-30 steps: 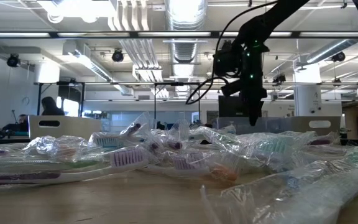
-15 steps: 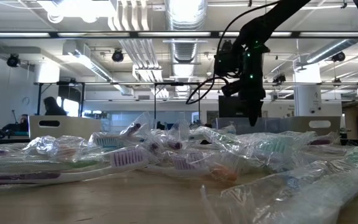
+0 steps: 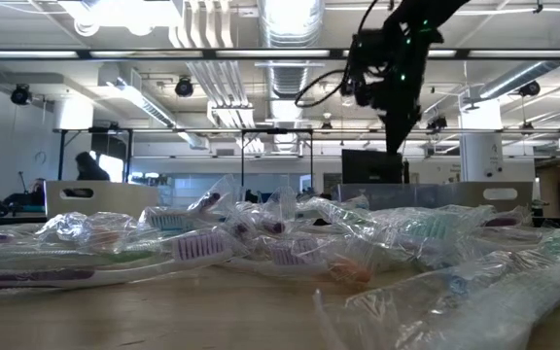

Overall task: Pick & Place Toothbrushes
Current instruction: Put the purple toothbrush into the black bin

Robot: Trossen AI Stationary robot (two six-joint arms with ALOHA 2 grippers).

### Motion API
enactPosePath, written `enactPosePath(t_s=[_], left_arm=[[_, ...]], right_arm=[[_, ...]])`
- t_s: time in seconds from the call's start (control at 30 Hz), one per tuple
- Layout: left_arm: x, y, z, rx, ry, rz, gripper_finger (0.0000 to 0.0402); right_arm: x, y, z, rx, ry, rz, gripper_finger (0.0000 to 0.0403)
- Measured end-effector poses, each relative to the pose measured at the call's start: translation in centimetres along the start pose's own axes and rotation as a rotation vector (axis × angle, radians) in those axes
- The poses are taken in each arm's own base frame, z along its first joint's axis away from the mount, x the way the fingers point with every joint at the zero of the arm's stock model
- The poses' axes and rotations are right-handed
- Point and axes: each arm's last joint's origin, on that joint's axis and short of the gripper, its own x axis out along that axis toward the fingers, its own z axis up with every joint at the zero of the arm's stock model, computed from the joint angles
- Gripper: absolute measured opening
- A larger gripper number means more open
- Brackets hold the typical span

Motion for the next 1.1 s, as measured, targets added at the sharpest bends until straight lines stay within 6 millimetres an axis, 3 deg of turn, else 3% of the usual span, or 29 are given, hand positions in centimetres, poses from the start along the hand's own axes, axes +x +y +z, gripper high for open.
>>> enactPosePath(t_s=[0.23,0.57,0.83,1.1], left_arm=[[0.0,0.0,0.0,0.0,0.0,0.0,0.0042],[0.0,0.0,0.0,0.0,0.0,0.0,0.0042],[0.0,0.0,0.0,0.0,0.0,0.0,0.0042],[0.0,0.0,0.0,0.0,0.0,0.001,0.0042]], right_arm=[[-4.9,1.2,-1.4,0.109,-0.154,0.025,0.0008],[-10.4,5.6,-4.2,0.222,-0.321,0.144,0.0008],[-12.6,10.5,-6.6,0.249,-0.366,0.199,0.0008],[-13.2,14.8,-9.9,0.41,-0.273,0.245,0.0008]])
